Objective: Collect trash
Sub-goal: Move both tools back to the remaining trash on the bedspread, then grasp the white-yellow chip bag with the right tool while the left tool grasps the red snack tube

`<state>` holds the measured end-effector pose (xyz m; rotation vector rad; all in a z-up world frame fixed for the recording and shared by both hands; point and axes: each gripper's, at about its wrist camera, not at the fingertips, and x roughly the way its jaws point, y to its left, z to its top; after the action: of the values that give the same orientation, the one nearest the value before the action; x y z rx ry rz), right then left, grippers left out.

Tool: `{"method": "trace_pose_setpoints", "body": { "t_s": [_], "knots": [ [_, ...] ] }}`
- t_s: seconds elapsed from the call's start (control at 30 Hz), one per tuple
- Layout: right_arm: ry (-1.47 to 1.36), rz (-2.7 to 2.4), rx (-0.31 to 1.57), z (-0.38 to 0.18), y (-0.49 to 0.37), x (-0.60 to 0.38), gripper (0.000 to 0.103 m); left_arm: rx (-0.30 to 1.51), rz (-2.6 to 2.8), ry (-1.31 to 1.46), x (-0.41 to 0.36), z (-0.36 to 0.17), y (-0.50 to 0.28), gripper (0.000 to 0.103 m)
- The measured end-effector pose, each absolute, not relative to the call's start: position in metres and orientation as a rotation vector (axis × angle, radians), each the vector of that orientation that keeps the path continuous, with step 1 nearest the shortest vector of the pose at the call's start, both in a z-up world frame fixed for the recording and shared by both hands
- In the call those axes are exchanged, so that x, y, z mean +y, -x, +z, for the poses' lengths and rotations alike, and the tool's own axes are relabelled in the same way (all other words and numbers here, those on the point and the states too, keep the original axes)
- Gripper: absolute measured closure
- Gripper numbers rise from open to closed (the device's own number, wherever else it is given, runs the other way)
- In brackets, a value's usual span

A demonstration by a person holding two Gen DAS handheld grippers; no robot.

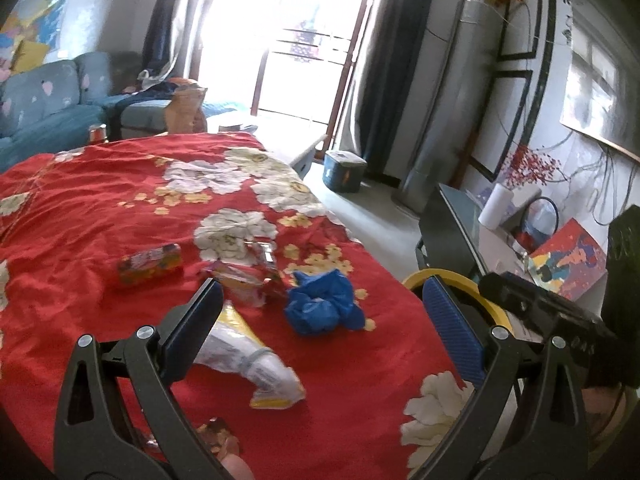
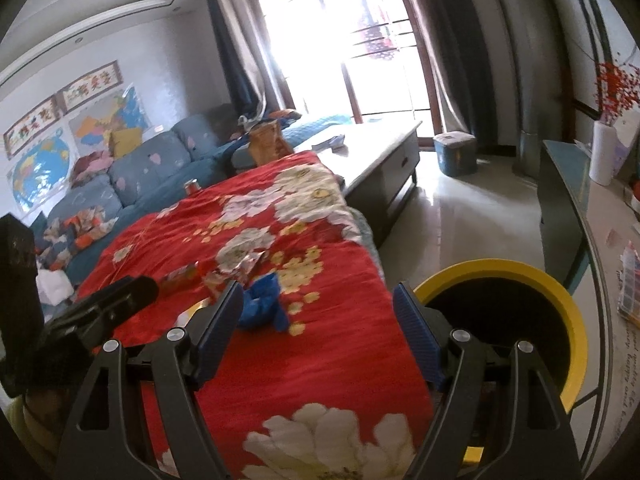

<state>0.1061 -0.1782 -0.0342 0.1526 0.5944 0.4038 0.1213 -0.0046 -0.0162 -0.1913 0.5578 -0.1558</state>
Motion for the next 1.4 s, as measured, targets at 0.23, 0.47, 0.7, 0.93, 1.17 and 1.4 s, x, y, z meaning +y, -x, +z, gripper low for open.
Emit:
{"method": "trace_pose_setpoints", "body": {
  "t_s": [0.23, 0.47, 0.7, 0.93, 1.17, 1.4],
  "knots": [
    [-0.124, 0.464, 0.621, -0.038, -0.103, -0.152, 0.029, 0.544, -0.097, 0.237, 0.027, -0.014, -0.12, 0.011],
    [-0.093, 0.525, 0.653, -0.044, -0.097, -0.124, 0.029, 0.539, -0.027, 0.286, 0.064, -0.018, -0.121, 0.011],
    [-0.056, 0.585, 0.695, -0.053, -0.097, -0.093, 0.029, 0.553, 0.033, 0.307, 0.096, -0.029, -0.124, 0.011],
    [-0.013, 0.623, 0.738, -0.064, -0.103, -0.068, 0.029, 0.603, 0.081, 0.298, 0.127, -0.044, -0.14, 0.011],
    [0.019, 0.654, 0.783, -0.076, -0.114, -0.047, 0.029, 0.709, 0.032, 0.143, 0.137, -0.056, -0.176, 0.011],
    [0.07, 0.688, 0.832, -0.09, -0.125, -0.026, 0.03, 0.803, -0.057, 0.042, 0.135, -0.074, -0.208, 0.011]
  ]
}}
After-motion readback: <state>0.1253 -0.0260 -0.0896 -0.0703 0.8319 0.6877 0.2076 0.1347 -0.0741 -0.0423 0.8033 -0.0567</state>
